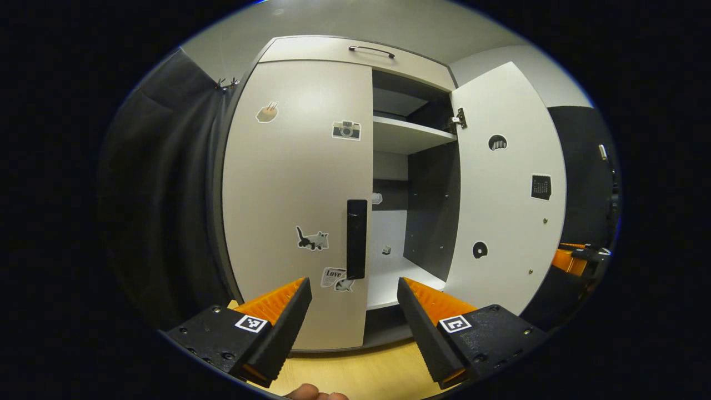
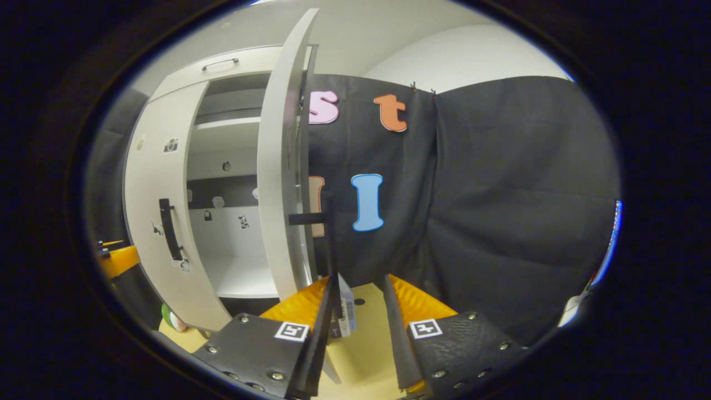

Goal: Open the right door of the double-door shoe cabinet with the right hand, and open the left door with the left hand.

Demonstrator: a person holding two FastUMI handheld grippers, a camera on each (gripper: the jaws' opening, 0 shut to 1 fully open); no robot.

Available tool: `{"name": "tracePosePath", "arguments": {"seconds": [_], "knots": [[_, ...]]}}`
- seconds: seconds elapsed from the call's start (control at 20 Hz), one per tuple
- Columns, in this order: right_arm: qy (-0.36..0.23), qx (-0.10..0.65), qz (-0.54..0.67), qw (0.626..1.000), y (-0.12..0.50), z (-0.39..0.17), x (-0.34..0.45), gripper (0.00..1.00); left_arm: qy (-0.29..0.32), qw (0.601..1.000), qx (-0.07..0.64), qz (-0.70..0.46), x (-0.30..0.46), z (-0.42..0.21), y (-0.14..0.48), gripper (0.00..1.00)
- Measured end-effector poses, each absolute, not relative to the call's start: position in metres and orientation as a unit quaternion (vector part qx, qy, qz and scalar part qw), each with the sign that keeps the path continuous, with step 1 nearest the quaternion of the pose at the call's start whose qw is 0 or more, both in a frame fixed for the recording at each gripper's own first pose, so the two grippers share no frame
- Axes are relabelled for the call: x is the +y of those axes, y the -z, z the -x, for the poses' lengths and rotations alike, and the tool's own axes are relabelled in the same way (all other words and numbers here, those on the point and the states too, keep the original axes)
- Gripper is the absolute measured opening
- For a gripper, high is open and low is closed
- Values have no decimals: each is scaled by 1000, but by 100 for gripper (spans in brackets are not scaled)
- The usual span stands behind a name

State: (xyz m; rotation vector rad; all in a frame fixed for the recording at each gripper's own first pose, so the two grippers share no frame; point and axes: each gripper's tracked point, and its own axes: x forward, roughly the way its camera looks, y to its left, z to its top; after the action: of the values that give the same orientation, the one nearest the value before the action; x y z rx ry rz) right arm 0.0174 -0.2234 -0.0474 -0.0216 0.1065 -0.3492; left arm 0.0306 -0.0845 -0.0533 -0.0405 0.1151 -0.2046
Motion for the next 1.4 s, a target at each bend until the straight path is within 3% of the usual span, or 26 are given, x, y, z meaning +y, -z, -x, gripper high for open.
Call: {"name": "tracePosePath", "arguments": {"seconds": [0.55,0.65,0.75,0.85,1.15,1.4], "knots": [[190,61,-9,980,59,-7,-242,56,83,995,53,12,-94,-89,51,97],[197,63,-14,978,61,-2,-250,60,77,996,53,10,-93,-97,51,97],[209,58,-19,976,60,4,-259,55,71,996,53,8,-93,-105,52,97],[219,59,-25,974,61,8,-268,61,65,996,53,6,-92,-113,53,96],[232,67,-43,970,69,12,-283,60,49,997,59,-2,-91,-135,59,96],[236,68,-35,969,67,12,-289,62,39,997,68,-14,-92,-151,66,85]]}}
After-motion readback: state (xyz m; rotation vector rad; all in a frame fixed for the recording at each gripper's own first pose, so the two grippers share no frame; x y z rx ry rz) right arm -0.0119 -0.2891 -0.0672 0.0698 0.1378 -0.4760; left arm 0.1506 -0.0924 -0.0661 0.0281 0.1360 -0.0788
